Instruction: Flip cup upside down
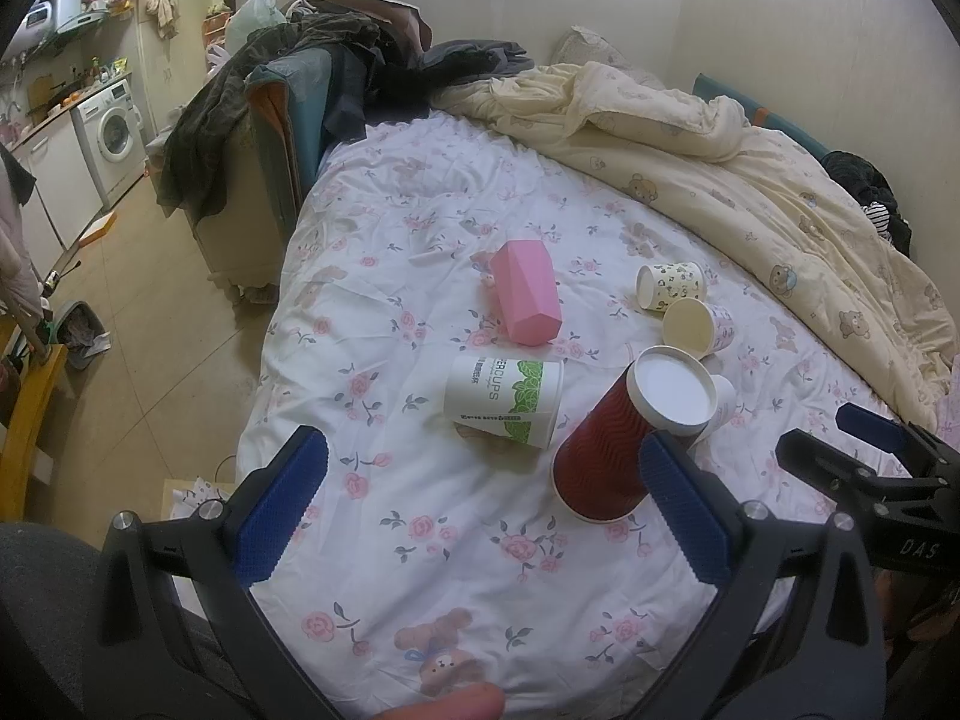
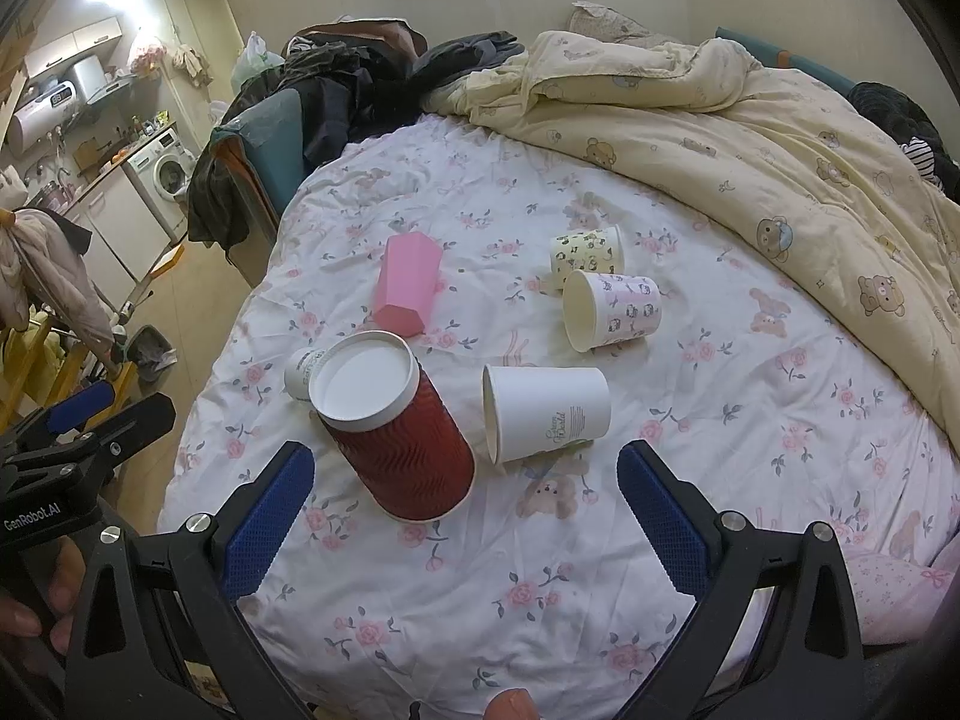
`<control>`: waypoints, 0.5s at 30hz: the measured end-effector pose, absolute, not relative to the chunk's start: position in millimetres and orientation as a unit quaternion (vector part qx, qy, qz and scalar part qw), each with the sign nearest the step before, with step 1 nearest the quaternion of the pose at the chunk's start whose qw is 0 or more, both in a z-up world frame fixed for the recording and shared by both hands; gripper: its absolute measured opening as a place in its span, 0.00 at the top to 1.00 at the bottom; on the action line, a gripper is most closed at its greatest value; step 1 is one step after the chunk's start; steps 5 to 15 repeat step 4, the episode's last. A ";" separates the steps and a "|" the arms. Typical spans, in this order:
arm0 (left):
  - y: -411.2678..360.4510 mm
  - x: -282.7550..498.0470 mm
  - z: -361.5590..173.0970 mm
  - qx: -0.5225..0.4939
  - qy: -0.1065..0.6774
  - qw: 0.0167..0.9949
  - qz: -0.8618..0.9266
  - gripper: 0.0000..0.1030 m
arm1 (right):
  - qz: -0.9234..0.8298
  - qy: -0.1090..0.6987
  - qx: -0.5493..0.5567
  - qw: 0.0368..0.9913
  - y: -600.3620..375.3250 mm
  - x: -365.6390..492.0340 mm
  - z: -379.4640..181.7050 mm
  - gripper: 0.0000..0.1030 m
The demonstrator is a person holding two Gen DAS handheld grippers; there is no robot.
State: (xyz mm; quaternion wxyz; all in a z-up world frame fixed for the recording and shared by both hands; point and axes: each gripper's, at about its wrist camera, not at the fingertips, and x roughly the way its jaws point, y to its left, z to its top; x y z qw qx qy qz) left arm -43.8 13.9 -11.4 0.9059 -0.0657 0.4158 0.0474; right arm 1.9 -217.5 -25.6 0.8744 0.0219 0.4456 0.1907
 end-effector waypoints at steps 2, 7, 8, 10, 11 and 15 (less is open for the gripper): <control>13.6 -44.5 -11.4 -0.067 0.414 0.907 0.047 0.00 | 0.191 0.446 0.021 0.874 -216.6 1.7 -25.9 0.00; 13.8 -43.1 -8.8 -0.069 0.413 0.907 0.047 0.00 | 0.192 0.447 0.021 0.873 -216.5 1.4 -27.2 0.00; 13.8 -43.1 -8.8 -0.069 0.413 0.907 0.047 0.00 | 0.192 0.447 0.021 0.873 -216.5 1.4 -27.2 0.00; 13.8 -43.1 -8.8 -0.069 0.413 0.907 0.047 0.00 | 0.192 0.447 0.021 0.873 -216.5 1.4 -27.2 0.00; 13.8 -43.1 -8.8 -0.069 0.413 0.907 0.047 0.00 | 0.192 0.447 0.021 0.873 -216.5 1.4 -27.2 0.00; 13.8 -43.1 -8.8 -0.069 0.413 0.907 0.047 0.00 | 0.192 0.447 0.021 0.873 -216.5 1.4 -27.2 0.00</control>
